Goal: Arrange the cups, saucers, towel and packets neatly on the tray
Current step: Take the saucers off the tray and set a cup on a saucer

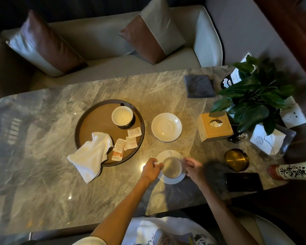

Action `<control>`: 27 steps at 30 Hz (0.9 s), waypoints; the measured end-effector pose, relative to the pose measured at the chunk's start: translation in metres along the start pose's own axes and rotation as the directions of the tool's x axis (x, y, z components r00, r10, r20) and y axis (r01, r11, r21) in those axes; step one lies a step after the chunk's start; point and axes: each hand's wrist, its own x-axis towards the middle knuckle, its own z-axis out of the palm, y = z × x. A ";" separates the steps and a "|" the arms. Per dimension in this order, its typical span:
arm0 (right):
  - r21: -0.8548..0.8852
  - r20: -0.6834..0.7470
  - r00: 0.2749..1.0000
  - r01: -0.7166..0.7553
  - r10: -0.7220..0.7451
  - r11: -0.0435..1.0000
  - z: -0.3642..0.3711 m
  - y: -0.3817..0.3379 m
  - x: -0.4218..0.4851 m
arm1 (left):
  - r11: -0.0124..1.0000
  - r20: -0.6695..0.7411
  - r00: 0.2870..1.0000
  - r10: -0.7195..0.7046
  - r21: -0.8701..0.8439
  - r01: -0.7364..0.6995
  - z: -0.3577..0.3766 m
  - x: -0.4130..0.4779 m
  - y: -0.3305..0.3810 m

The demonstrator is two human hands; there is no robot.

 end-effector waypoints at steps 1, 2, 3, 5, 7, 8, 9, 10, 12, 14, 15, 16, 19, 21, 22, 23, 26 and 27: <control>-0.007 -0.043 0.998 0.040 -0.041 0.999 -0.002 -0.008 0.001 | 0.999 -0.009 1.000 0.026 0.028 -0.026 -0.008 0.000 0.004; -0.045 -0.069 0.993 0.095 -0.098 0.994 -0.002 -0.018 0.003 | 0.998 -0.020 0.998 0.054 0.039 -0.053 -0.018 0.002 0.008; -0.088 -0.068 0.986 0.144 -0.150 0.986 -0.001 -0.033 0.005 | 0.996 -0.036 0.996 0.082 0.040 -0.081 -0.029 0.004 0.013; -0.130 -0.028 0.975 0.217 -0.222 0.968 0.008 -0.073 0.012 | 0.992 -0.102 0.987 0.121 0.056 -0.116 -0.059 0.013 0.026; -0.157 0.023 0.948 0.317 -0.317 0.935 0.024 -0.116 0.021 | 0.993 -0.187 0.975 0.118 0.052 -0.110 -0.094 0.023 0.041; -0.171 0.046 0.935 0.355 -0.353 0.919 0.035 -0.138 0.025 | 0.993 -0.228 0.967 0.114 0.031 -0.110 -0.111 0.029 0.048; -0.183 0.065 0.925 0.380 -0.375 0.907 0.048 -0.158 0.030 | 0.993 -0.275 0.954 0.117 0.025 -0.114 -0.129 0.035 0.055; -0.199 0.085 0.919 0.395 -0.386 0.897 0.061 -0.176 0.035 | 0.992 -0.324 0.938 0.123 0.038 -0.116 -0.146 0.042 0.062; -0.230 0.148 0.914 0.404 -0.379 0.885 0.089 -0.204 0.046 | 0.992 -0.399 0.908 0.124 0.079 -0.101 -0.176 0.057 0.073; -0.267 0.222 0.912 0.396 -0.344 0.878 0.117 -0.223 0.058 | 0.994 -0.430 0.898 0.098 0.082 -0.069 -0.199 0.073 0.077; -0.293 0.245 0.914 0.387 -0.322 0.874 0.131 -0.229 0.064 | 0.996 -0.433 0.898 0.076 0.075 -0.048 -0.208 0.082 0.078; -0.317 0.259 0.919 0.372 -0.298 0.872 0.143 -0.234 0.071 | 0.997 -0.429 0.901 0.057 0.071 -0.029 -0.215 0.088 0.077; -0.371 0.267 0.940 0.304 -0.213 0.877 0.175 -0.242 0.088 | 0.998 -0.357 0.934 0.015 0.064 0.008 -0.226 0.106 0.076; -0.394 0.288 0.940 0.290 -0.182 0.872 0.190 -0.242 0.097 | 0.999 -0.277 0.961 -0.013 0.030 0.022 -0.228 0.117 0.075; -0.401 0.295 0.939 0.288 -0.175 0.870 0.196 -0.241 0.101 | 0.999 -0.236 0.971 -0.027 0.018 0.032 -0.228 0.122 0.075; -0.406 0.296 0.940 0.285 -0.171 0.868 0.201 -0.239 0.106 | 0.999 -0.199 0.979 -0.040 0.010 0.043 -0.228 0.126 0.075; -0.387 0.266 0.950 0.264 -0.167 0.884 0.210 -0.233 0.116 | 0.996 -0.133 0.989 -0.069 -0.069 0.060 -0.227 0.136 0.076; -0.360 0.246 0.957 0.237 -0.153 0.902 0.213 -0.230 0.119 | 0.991 -0.120 0.989 -0.083 -0.112 0.070 -0.225 0.137 0.076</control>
